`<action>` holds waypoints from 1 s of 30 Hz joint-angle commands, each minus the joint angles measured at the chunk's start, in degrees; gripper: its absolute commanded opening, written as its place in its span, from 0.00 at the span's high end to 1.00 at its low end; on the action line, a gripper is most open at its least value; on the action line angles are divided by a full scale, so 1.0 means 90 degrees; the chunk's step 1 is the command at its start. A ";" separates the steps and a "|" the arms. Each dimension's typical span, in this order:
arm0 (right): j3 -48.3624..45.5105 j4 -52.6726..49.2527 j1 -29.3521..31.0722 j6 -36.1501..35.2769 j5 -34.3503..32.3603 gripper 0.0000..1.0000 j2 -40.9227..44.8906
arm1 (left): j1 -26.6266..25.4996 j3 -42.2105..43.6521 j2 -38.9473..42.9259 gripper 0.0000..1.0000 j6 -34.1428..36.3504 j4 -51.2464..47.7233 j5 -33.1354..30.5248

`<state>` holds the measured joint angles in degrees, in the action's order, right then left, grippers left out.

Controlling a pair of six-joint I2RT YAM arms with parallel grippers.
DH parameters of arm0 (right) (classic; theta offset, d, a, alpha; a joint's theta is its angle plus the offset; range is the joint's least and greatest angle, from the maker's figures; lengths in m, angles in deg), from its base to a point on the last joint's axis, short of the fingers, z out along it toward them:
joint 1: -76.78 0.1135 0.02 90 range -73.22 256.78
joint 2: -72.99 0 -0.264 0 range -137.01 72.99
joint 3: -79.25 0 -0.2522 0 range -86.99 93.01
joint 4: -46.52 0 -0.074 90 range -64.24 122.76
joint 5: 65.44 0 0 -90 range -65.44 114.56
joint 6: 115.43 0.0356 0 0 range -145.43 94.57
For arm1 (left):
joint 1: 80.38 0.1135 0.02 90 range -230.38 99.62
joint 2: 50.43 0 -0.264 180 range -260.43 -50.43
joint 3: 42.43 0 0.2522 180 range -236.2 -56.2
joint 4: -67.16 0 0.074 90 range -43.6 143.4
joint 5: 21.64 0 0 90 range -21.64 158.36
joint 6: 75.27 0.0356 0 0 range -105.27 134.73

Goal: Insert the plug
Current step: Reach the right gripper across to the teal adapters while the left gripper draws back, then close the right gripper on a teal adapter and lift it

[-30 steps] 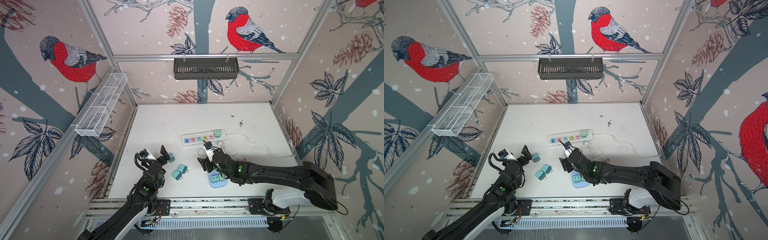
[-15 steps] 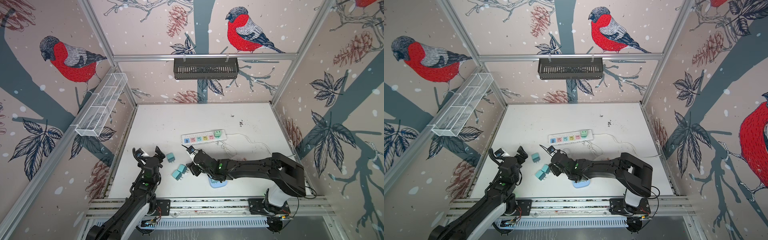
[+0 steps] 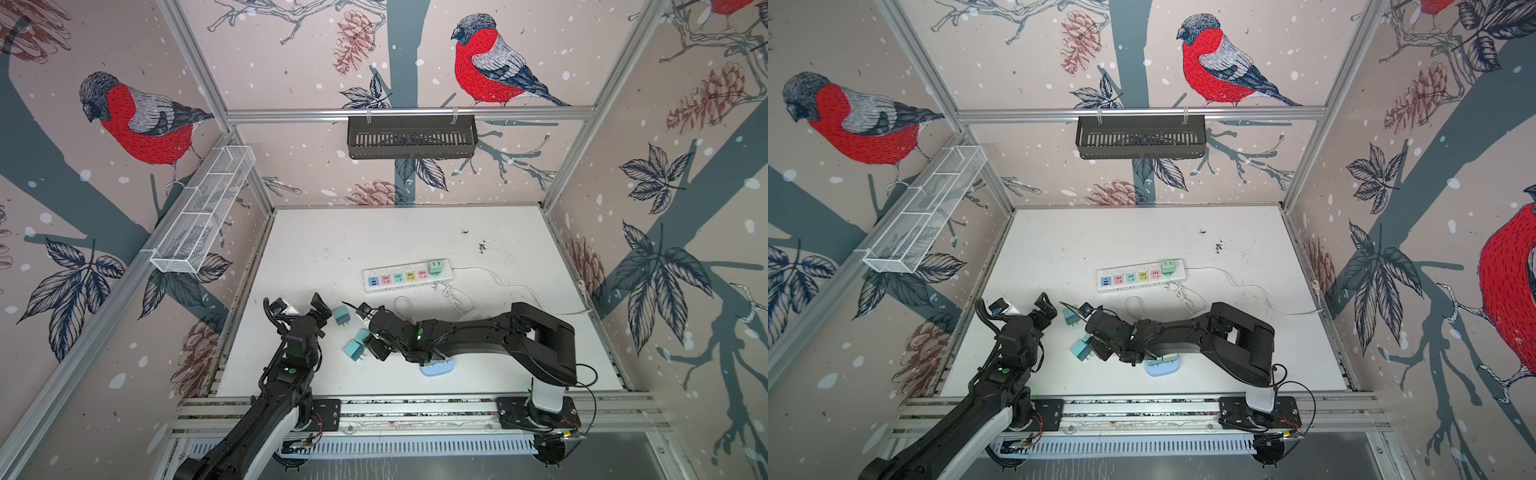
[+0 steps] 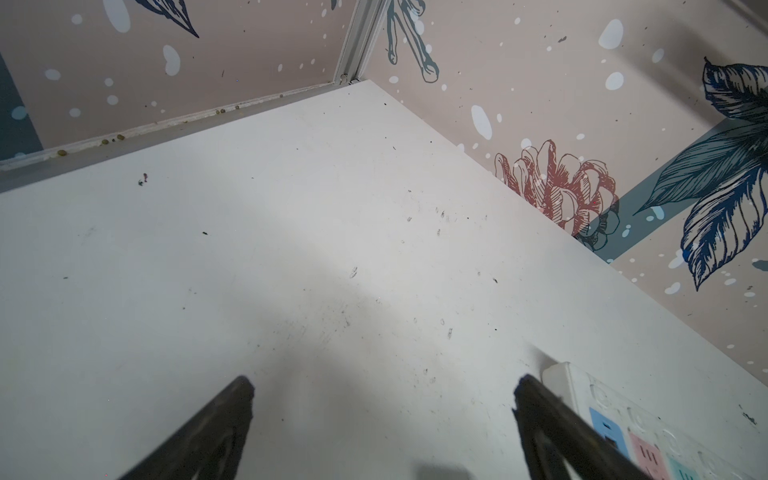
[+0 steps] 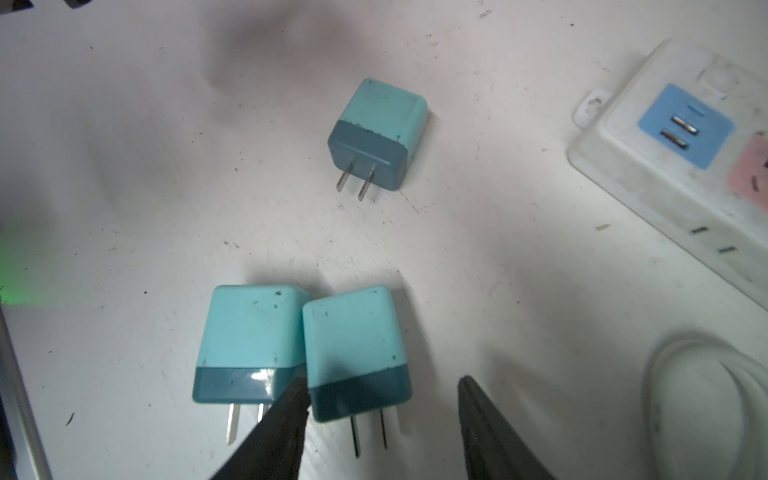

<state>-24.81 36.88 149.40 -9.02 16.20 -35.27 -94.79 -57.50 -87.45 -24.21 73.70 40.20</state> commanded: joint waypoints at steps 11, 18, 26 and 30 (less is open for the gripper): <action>0.0233 -0.0172 -0.0002 -0.0087 -0.0037 0.42 -0.0466 | 0.0009 -0.0012 0.0014 0.03 -0.0078 0.0116 0.0041; 0.0318 -0.0069 -0.0027 -0.0124 0.0076 0.43 -0.0645 | 0.0008 -0.0017 0.0020 0.03 -0.0049 0.0123 0.0116; 0.0018 0.0521 -0.0166 -0.0296 0.0336 0.55 -0.0549 | 0.0002 -0.1026 0.0376 0.03 -0.0986 -0.1589 0.0077; -0.0266 0.0984 -0.0512 -0.0372 0.0780 0.64 -0.0208 | -0.0021 -0.2778 0.0125 0.03 -0.1654 -0.3779 0.0456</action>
<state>-26.41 41.80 146.19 -10.86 20.53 -38.90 -94.79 -75.20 -85.29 -32.08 54.97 42.65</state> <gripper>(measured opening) 0.390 0.973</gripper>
